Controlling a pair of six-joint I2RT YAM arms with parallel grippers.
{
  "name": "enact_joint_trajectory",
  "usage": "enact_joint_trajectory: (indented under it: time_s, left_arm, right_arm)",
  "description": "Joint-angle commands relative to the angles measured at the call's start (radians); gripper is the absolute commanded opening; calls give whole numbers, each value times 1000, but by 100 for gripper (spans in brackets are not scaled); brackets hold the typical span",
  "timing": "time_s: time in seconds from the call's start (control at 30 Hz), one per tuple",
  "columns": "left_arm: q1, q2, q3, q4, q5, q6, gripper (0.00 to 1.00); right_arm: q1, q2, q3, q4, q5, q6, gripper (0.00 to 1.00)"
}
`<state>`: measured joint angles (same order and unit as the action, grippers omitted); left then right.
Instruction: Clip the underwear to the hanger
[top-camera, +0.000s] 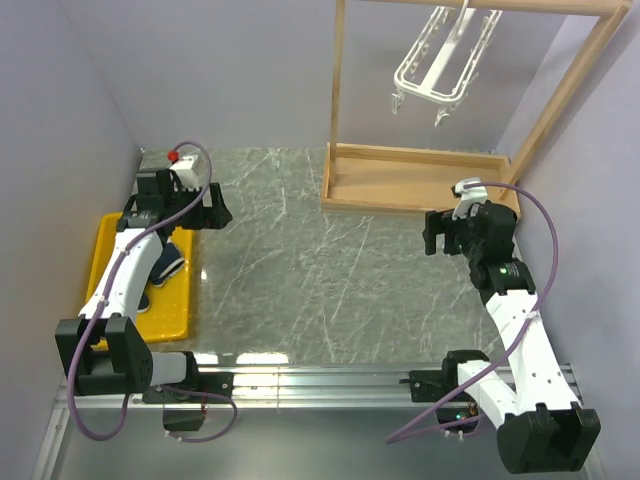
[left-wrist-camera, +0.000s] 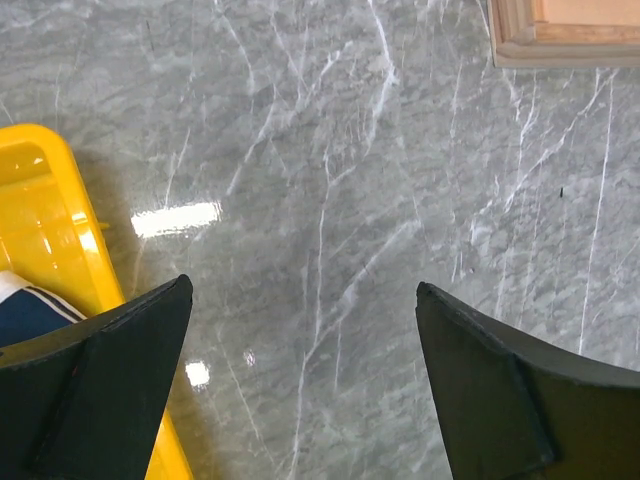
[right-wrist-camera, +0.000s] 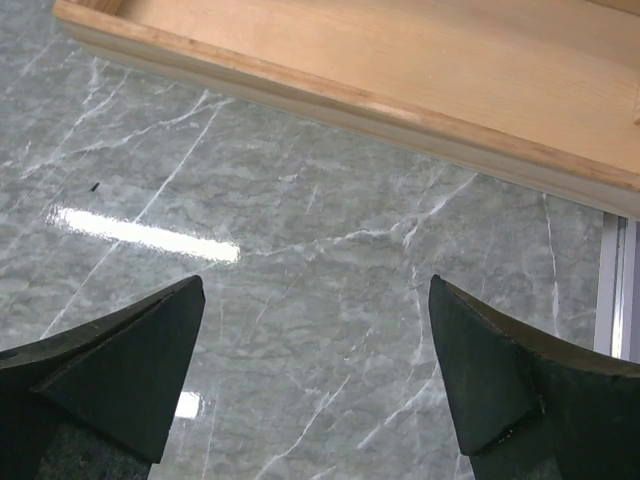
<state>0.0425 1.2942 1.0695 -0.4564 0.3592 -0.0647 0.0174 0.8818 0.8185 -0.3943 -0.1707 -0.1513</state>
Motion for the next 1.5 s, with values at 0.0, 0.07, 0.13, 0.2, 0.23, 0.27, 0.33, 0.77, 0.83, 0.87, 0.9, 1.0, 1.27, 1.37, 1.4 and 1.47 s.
enact_joint_trajectory:
  time_s: [0.0,0.07,0.13,0.2,0.23,0.27,0.33,0.77,0.83,0.87,0.9,1.0,1.27,1.37,1.4,1.47]
  left_arm:
    - [5,1,59,-40,15,32,99]
    - [31,8,92,-82,36,52,99]
    - [129,40,157,-164,137,147,99]
    - [199,94,216,-249,197,218,99]
    - [244,112,271,-283,178,299,99]
    - [258,129,294,-351,161,340,99]
    - [292,174,328,-396,91,440,99]
    - [378,375,233,-375,6,641,92]
    - [375,412,222,-348,1,683,91]
    - [373,424,218,-332,-3,690,90]
    - [372,448,210,-320,-17,701,89]
    - [370,502,193,-286,-48,723,84]
    - [369,541,106,-222,-83,744,40]
    - [369,484,159,-274,-13,715,6]
    - [369,441,223,-301,19,695,1]
    - [358,401,303,-411,125,684,0]
  right_arm:
    - [4,8,56,-20,-9,-21,100]
    - [4,14,60,-28,-3,-24,100]
    - [4,17,65,-38,-1,-31,100]
    - [4,23,70,-44,-7,-36,100]
    - [4,25,71,-52,-10,-34,100]
    - [4,29,73,-55,-12,-34,100]
    - [4,39,83,-69,-30,-36,100]
    - [4,126,133,-107,-88,-34,100]
    - [4,138,140,-113,-92,-33,100]
    - [4,141,145,-115,-95,-33,100]
    - [3,144,148,-117,-98,-31,100]
    - [4,152,159,-126,-95,-31,100]
    - [4,146,157,-133,-89,-36,100]
    - [4,144,165,-138,-90,-34,100]
    - [4,144,166,-140,-93,-33,100]
    - [4,144,172,-143,-102,-28,100]
